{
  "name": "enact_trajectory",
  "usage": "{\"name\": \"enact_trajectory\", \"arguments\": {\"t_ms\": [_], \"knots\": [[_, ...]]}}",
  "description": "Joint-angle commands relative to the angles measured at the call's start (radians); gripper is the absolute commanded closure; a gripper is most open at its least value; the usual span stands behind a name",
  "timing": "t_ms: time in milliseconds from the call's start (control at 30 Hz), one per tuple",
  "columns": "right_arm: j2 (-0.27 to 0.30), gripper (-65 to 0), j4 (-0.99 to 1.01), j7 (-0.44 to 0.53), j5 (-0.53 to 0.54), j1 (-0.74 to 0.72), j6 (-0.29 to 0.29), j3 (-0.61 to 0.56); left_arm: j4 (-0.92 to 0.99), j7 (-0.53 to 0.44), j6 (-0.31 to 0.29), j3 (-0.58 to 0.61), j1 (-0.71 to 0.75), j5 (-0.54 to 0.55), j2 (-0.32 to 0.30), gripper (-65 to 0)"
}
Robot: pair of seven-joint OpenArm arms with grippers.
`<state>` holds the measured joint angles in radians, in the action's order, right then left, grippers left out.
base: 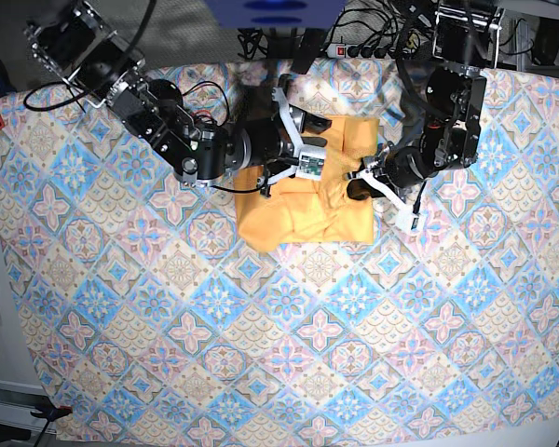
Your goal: Fold the T-shirt properly
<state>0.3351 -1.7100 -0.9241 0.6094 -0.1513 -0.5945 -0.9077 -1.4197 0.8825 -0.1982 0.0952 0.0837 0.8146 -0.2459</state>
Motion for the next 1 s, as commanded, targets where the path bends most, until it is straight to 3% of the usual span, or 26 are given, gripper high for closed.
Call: {"name": "enact_trajectory", "arguments": {"t_ms": [0, 200, 333, 467, 833, 967], "knots": [[0.005, -17.0, -0.018, 0.021, 0.014, -0.017, -0.003, 0.009, -0.019, -0.012, -0.010, -0.004, -0.012, 0.016, 0.003, -4.2], [0.025, -17.0, -0.025, 0.021, 0.013, 0.000, -0.002, 0.128, -0.019, -0.012, -0.010, -0.076, 0.009, 0.016, 0.006, -4.2], [0.019, -17.0, -0.017, 0.032, 0.013, 0.057, -0.002, 0.329, -0.019, -0.012, -0.010, -0.091, 0.012, 0.016, 0.007, -4.2], [-0.046, -17.1, 0.018, 0.032, 0.013, 0.068, -0.002, 0.473, -0.019, -0.012, -0.010, -0.128, 0.031, 0.013, 0.035, -4.2], [-0.060, -17.5, 0.135, 0.052, 0.013, -0.034, 0.000, 0.477, -0.013, -0.004, -0.010, -0.042, 0.029, 0.005, 0.041, -4.2], [-0.060, -17.5, 0.120, 0.050, 0.014, -0.027, 0.000, 0.460, -0.013, -0.004, -0.010, 0.028, 0.031, 0.007, 0.004, -6.6]]}}
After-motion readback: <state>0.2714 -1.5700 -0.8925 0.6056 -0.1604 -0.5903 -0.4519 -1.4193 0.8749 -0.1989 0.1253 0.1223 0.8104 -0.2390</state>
